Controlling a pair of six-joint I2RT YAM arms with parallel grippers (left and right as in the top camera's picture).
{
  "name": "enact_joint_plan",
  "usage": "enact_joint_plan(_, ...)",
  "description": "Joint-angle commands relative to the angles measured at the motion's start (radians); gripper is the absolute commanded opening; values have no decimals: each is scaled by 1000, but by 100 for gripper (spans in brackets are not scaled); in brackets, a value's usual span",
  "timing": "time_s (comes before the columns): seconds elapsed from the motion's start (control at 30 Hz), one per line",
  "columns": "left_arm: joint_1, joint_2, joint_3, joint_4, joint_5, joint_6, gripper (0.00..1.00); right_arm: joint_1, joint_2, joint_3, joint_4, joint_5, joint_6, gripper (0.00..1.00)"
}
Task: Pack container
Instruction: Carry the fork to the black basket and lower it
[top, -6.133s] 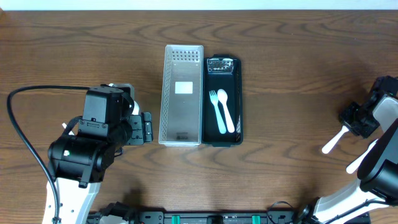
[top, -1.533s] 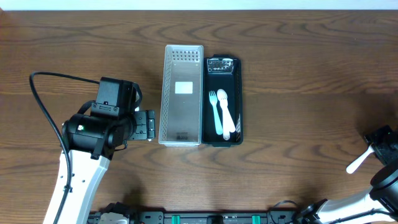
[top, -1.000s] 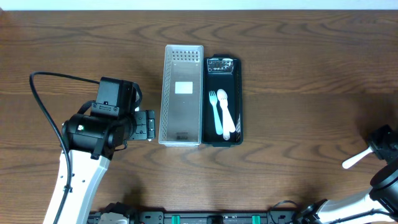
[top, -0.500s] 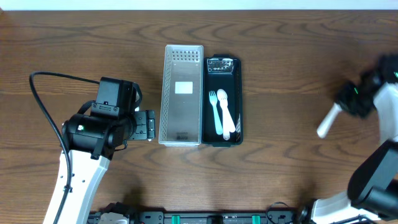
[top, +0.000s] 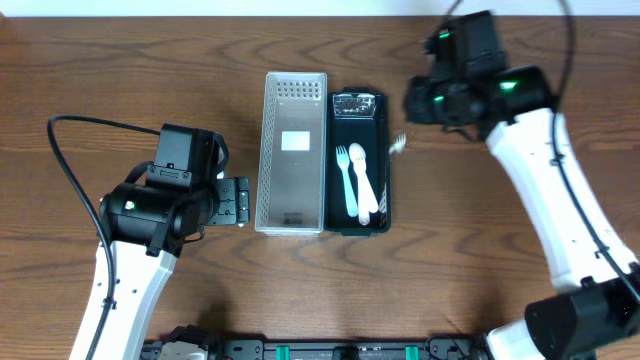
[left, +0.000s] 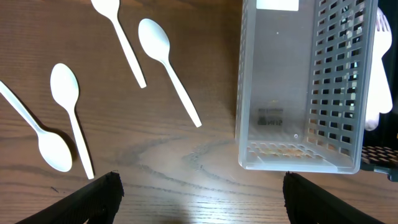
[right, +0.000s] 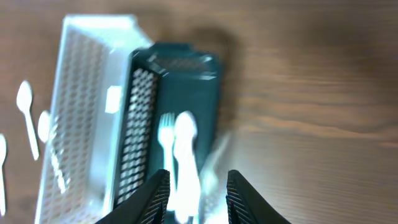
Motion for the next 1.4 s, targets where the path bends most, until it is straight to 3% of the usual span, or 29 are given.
enact_joint_plan(0.0, 2, 2, 8, -3, -16, 2, 85, 63, 73, 10, 0, 16, 26, 30)
enact_joint_plan(0.13, 2, 2, 8, -3, -16, 2, 85, 96, 124, 10, 5, 26, 41, 27)
enact_joint_plan(0.53, 2, 2, 8, -3, -16, 3, 85, 47, 127, 11, 0, 66, 49, 29)
enact_joint_plan(0.97, 2, 2, 8, -3, -16, 2, 85, -57, 142, 12, -143, 207, 232, 38)
enact_joint_plan(1.37, 2, 2, 8, -3, -16, 2, 85, -27, 309, 1, -141, 163, 251, 36)
